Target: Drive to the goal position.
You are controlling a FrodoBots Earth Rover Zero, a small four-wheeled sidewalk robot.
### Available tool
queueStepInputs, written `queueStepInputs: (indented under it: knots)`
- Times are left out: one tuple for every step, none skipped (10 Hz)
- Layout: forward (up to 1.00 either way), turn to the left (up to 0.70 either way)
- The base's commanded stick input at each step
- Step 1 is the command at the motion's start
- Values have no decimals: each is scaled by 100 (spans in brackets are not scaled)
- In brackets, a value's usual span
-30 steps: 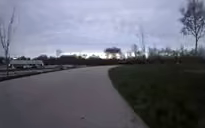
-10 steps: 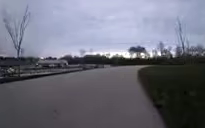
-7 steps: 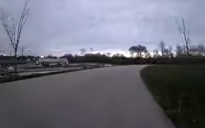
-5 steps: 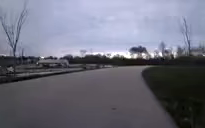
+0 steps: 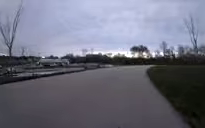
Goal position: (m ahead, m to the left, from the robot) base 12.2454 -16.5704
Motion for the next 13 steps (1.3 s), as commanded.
queueStepInputs:
  knots:
    - [100,-29]
    - [100,-12]
    - [100,-9]
    - [100,-7]
    - [100,-5]
    - [100,-5]
    - [100,-5]
    - [100,-4]
    - [100,-4]
    - [100,-3]
    - [100,-3]
    - [100,-8]
    - [100,-21]
